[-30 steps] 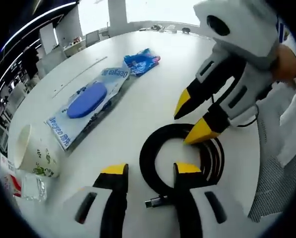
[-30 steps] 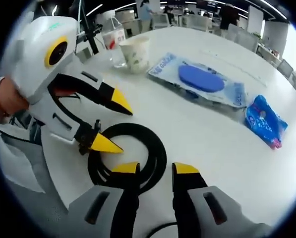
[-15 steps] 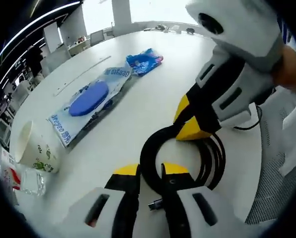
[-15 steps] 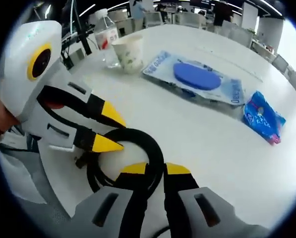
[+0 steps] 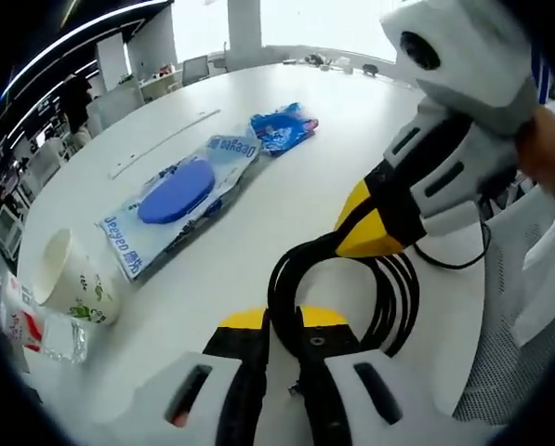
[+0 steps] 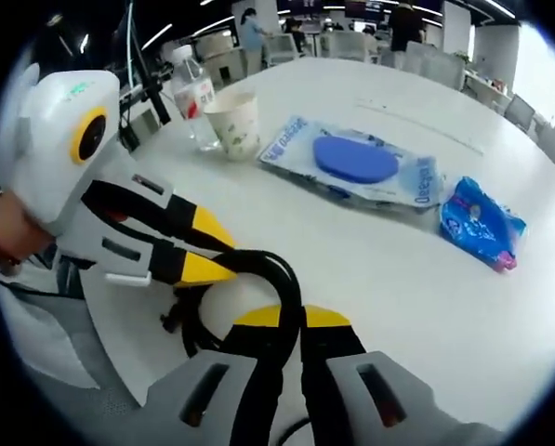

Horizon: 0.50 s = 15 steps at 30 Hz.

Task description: Arrange the tabletop items into an orderly group along one side of the table until the central work area is clear of visible clutter.

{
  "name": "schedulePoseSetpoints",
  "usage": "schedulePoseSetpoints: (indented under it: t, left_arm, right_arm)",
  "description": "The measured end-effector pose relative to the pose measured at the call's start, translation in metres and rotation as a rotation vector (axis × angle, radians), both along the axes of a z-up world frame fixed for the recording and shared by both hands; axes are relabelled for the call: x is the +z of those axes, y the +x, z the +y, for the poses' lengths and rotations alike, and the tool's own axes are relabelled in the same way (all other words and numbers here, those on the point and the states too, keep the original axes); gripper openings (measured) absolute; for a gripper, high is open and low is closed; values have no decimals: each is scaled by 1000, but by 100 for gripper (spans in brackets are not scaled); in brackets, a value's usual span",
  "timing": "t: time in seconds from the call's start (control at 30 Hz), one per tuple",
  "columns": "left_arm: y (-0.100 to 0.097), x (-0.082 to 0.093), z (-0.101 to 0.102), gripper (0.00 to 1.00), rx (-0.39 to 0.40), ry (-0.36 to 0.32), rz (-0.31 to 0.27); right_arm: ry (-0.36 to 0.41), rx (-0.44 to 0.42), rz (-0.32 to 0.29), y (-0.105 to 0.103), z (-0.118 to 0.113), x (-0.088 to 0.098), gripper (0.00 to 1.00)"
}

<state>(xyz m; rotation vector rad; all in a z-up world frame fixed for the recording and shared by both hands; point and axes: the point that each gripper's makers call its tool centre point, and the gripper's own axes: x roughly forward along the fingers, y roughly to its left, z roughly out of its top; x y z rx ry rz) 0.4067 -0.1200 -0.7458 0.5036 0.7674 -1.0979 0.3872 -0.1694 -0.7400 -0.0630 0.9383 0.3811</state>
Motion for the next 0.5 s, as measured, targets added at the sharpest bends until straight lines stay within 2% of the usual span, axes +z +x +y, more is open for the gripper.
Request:
schedulePoseSetpoints:
  t: [0.17, 0.5]
  left_arm:
    - [4, 10, -6, 8, -5, -12, -3]
    - [18, 51, -33, 8, -23, -64, -55]
  right_arm:
    - [2, -1, -30, 4, -7, 16, 2]
    - [-14, -27, -120, 16, -31, 56, 2]
